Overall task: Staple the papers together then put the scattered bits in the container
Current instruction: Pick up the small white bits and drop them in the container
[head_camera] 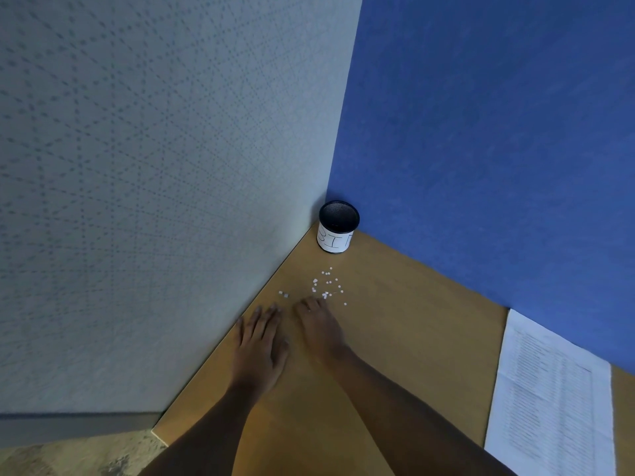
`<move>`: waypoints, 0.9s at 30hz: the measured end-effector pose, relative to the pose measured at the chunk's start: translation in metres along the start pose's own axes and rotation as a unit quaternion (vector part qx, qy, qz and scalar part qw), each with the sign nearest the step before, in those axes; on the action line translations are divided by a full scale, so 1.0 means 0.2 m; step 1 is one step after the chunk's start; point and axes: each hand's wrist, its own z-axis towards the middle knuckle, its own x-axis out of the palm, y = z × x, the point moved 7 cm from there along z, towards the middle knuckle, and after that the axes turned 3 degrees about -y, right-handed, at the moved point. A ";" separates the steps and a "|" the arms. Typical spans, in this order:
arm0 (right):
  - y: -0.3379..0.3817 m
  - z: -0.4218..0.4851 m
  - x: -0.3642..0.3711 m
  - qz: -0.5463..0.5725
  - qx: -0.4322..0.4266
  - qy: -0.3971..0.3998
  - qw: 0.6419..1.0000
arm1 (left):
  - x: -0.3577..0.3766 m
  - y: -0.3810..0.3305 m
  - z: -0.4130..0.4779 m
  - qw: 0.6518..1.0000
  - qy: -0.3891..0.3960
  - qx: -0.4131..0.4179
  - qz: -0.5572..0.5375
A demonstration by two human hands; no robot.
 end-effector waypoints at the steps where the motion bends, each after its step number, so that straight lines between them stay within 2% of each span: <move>1: -0.01 0.00 0.00 -0.008 -0.001 0.004 1.000 | 0.00 0.00 0.00 1.000 -0.001 0.001 -0.002; 6: -0.05 0.04 0.01 -0.036 -0.003 0.031 0.999 | 0.01 0.00 0.00 1.000 0.005 -0.003 0.000; 10: -0.08 0.08 0.01 -0.012 0.023 0.039 0.999 | 0.01 0.01 0.00 1.000 0.010 -0.005 0.002; 14: -0.14 0.12 -0.03 0.080 0.120 0.044 0.989 | 0.00 0.01 0.00 1.000 0.013 -0.004 0.003; 16: -0.20 0.13 -0.05 0.182 0.194 0.005 0.964 | 0.01 0.01 0.00 1.000 0.014 -0.004 0.003; 18: -0.27 0.11 -0.07 0.287 0.276 -0.043 0.916 | 0.00 0.01 0.00 1.000 0.013 -0.004 0.001; 20: -0.31 0.11 -0.10 0.355 0.335 -0.042 0.872 | 0.00 0.01 0.00 1.000 0.011 -0.005 0.000; 25: -0.38 0.22 -0.22 0.461 0.382 -0.036 0.800 | 0.01 0.01 0.00 1.000 0.013 -0.004 0.005; 27: -0.39 0.29 -0.32 0.482 0.381 -0.053 0.787 | 0.01 0.02 0.00 1.000 0.016 -0.005 0.009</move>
